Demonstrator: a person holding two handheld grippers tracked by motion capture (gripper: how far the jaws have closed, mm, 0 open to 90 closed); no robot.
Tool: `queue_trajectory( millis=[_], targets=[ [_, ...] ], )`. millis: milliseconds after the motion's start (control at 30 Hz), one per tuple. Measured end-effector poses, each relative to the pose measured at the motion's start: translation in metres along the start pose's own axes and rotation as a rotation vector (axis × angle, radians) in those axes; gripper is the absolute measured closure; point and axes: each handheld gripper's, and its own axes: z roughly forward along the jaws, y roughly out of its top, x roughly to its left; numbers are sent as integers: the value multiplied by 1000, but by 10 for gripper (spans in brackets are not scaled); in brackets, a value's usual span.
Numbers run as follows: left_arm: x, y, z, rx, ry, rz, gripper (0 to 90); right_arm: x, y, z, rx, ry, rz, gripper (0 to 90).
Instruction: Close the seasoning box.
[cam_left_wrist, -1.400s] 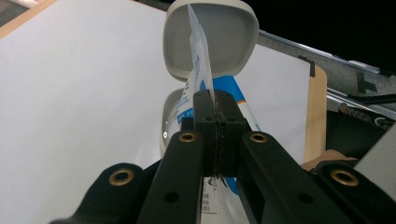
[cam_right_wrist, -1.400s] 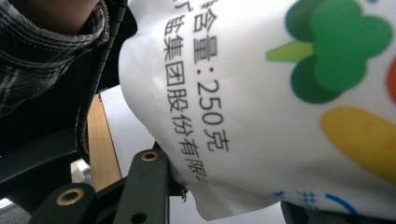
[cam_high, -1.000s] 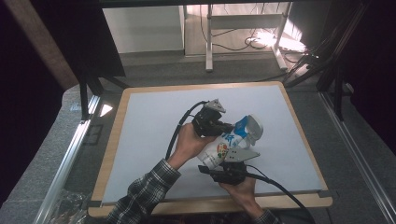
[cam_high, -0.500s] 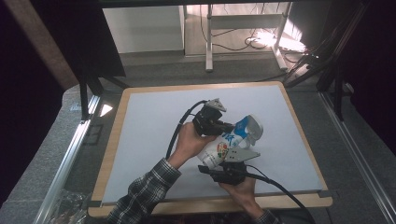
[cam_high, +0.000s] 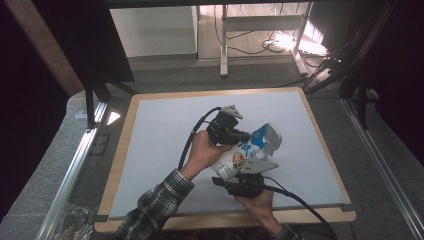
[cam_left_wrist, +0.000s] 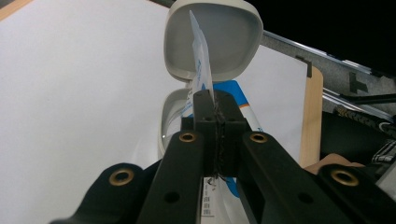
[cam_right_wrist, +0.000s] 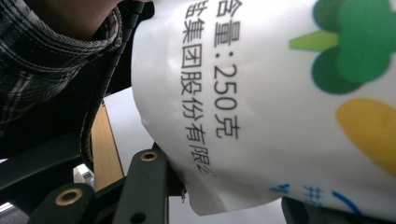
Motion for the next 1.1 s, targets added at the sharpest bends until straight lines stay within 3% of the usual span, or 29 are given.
queue_trajectory(
  millis=[1100],
  targets=[
    [-1, 3, 1, 7, 5, 5, 894, 3, 1, -1, -5, -10, 12, 638]
  ],
)
